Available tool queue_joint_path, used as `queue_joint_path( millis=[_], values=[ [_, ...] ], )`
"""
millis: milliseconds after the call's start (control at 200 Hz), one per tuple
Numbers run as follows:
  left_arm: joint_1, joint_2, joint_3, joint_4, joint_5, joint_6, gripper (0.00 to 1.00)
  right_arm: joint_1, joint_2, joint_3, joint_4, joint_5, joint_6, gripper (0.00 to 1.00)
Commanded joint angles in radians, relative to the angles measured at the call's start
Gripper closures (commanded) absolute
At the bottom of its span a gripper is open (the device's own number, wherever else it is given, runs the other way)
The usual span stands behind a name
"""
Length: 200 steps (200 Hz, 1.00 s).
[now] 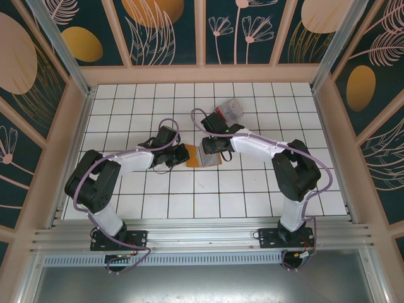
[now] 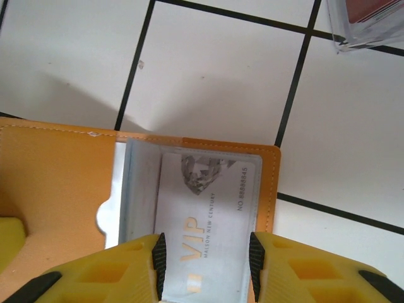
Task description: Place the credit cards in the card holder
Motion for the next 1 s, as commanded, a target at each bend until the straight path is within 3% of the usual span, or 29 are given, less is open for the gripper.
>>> queue_joint_path(
  millis=[0,546,681,821,996],
  values=[
    [-0.001,0.002,-0.013,0.022,0.008,0.004,1.0,0.003,0.034,0.03,-0.048,0.022,-0.029,0.58],
    [-0.001,0.002,-0.014,0.015,-0.007,0.009,1.0,0.026,0.102,0.073,-0.074,0.033,-0.042,0.59],
    [-0.001,0.001,-0.009,-0.002,-0.024,0.015,1.0,0.017,0.038,0.024,0.003,-0.092,-0.049,0.58],
    [-0.001,-0.003,-0.007,0.009,-0.016,0.012,1.0,0.018,-0.023,-0.03,0.101,-0.353,-0.067,0.51],
    [-0.001,-0.004,-0.005,0.012,-0.008,0.011,1.0,0.014,0.039,-0.003,0.088,-0.364,-0.037,0.47]
  ],
)
